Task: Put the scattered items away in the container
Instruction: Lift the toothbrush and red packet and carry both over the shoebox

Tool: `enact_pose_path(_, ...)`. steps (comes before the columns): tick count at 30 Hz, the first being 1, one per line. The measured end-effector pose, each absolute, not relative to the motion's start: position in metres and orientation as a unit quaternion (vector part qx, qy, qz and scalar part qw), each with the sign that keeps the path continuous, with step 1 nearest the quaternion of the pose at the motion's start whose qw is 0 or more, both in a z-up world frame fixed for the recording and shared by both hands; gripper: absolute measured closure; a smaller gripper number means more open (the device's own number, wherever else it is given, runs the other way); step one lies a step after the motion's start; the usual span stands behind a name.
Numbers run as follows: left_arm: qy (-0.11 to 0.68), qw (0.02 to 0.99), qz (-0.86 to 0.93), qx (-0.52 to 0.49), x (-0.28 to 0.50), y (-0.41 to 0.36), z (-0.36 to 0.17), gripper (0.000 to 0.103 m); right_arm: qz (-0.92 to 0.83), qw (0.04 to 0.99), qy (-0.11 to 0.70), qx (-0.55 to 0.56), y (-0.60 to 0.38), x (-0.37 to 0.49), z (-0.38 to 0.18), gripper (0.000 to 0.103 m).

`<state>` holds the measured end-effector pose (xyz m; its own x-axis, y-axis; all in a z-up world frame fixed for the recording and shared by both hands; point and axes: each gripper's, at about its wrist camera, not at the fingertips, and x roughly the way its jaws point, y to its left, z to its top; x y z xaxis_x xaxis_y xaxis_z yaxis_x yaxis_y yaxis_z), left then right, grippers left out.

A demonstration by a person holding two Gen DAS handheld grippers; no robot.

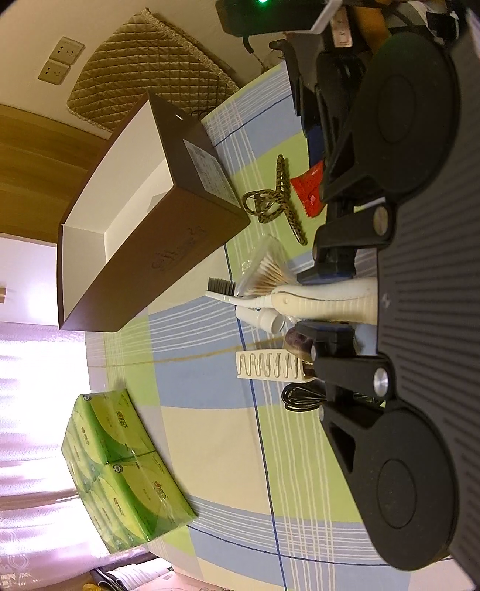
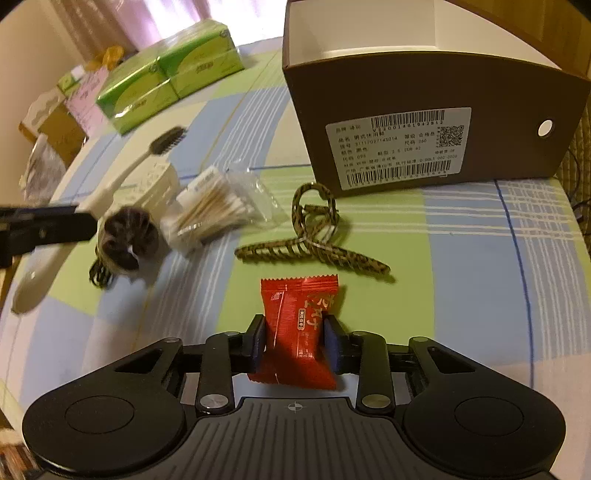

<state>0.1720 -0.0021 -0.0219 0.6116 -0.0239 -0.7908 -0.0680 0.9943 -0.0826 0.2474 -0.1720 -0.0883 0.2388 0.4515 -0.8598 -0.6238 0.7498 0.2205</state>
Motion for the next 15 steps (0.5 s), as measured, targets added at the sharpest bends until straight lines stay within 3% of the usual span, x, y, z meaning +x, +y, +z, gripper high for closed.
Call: enact_pose_path(15, 0.443, 0.896, -0.005, -0.045, 0.174, -0.016, -0.021, 0.086, 0.356, 0.767, 0.518, -0.132, -0.192, 0.227, -0.086, 0.073)
